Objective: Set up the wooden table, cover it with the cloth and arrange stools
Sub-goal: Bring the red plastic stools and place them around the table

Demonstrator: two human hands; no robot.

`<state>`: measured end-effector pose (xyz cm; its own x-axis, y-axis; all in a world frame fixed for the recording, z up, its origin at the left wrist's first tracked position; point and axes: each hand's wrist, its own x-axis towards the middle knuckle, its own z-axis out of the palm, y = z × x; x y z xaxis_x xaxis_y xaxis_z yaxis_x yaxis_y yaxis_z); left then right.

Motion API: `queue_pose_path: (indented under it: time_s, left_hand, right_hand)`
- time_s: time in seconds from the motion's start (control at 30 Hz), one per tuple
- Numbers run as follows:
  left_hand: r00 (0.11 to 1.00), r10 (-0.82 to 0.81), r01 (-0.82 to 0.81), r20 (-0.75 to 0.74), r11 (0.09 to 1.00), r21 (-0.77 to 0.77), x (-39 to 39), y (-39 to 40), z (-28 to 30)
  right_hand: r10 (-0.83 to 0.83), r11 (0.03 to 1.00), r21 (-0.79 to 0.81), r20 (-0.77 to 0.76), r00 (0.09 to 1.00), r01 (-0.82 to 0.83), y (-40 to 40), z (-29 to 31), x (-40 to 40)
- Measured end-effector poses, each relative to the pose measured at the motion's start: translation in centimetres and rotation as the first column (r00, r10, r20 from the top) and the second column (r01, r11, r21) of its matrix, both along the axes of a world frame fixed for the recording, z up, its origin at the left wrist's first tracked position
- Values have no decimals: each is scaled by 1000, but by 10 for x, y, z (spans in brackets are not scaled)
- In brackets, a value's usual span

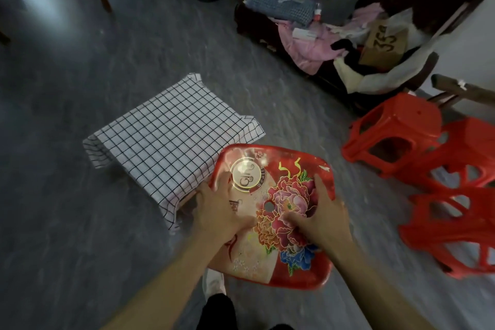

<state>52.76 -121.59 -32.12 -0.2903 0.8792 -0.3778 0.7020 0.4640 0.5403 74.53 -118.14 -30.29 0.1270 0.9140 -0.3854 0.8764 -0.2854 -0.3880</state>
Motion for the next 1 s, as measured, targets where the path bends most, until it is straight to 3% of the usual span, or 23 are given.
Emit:
queue_pose_path:
  time_s: [0.13,0.47,1.0]
  left_hand:
    - [1000,29,-29,7,999,25,2,38,-32]
    - [998,65,-66,-6,992,-107,4,114,-173]
    - [997,63,-66,-35,991,-112,-5,165,-319]
  right_hand:
    - [-50,998,-29,-37,998,49,37,-40,-4]
    - [-29,991,-135,-68,997,20,127,-183,2]
    - [-81,989,-130,-97,992,68,166,-341,-12]
